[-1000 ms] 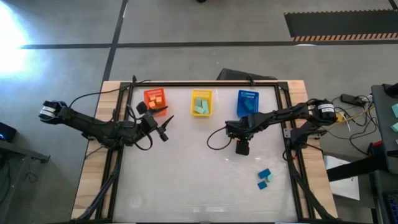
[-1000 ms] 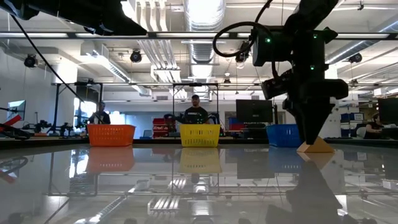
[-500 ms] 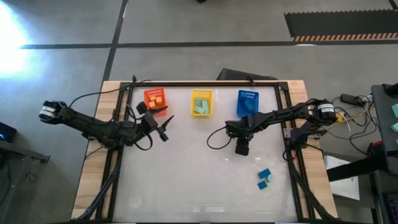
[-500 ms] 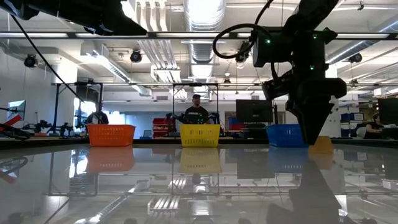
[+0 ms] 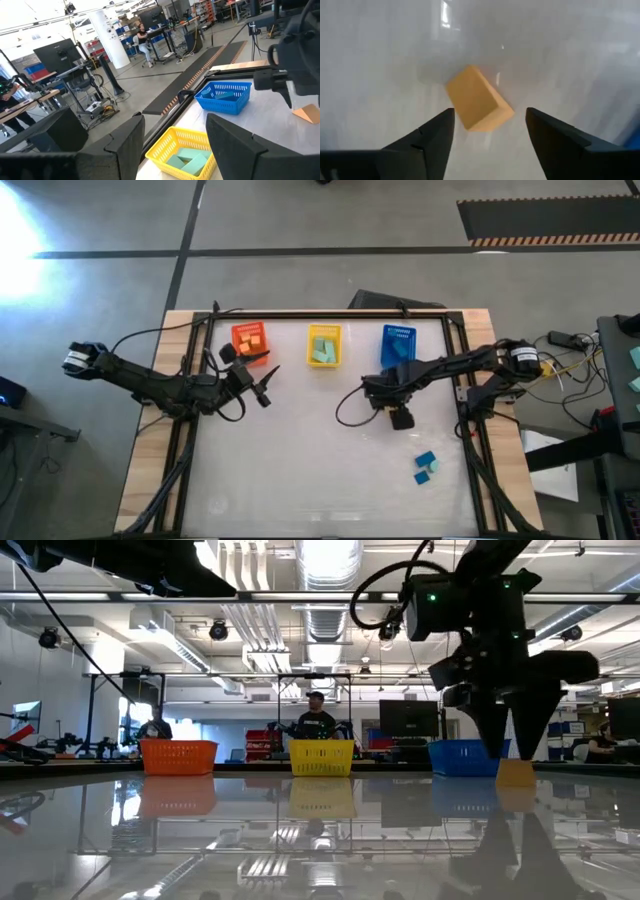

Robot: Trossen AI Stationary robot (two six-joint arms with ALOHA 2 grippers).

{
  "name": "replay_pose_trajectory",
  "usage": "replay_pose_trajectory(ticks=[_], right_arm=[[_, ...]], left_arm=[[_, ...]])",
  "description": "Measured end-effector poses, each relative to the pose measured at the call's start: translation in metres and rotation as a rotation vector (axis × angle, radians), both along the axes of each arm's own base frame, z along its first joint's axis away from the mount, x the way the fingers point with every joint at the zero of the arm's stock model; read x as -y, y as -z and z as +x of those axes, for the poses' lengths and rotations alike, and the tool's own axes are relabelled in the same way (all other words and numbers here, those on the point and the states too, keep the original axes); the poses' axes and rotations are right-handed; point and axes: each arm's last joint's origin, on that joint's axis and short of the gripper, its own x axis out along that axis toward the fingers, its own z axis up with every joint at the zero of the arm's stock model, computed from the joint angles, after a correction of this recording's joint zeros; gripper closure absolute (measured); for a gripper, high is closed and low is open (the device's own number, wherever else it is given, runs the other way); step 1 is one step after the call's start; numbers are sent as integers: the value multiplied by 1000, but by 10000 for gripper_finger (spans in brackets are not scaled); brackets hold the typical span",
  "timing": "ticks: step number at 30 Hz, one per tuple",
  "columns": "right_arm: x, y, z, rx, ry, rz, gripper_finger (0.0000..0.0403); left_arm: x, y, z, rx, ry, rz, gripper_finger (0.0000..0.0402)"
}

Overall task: Sort & place blocks by color
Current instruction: Put the yellow block into the orange bin

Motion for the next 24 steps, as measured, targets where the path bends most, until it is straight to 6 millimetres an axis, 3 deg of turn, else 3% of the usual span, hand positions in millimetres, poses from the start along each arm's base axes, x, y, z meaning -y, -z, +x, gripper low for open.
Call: replay_pose_trajectory(ticks=[4,12,24], right_arm=[[-2,4,1,-8,-142,-1,148],[-3,24,1,-76,-184,8,161],[-3,28,7,-46,-120,4,282]], left_arm=[[0,0,0,-1,0,1,206],[0,0,0,-1,0,1,206],[0,0,0,-2,0,1,206]])
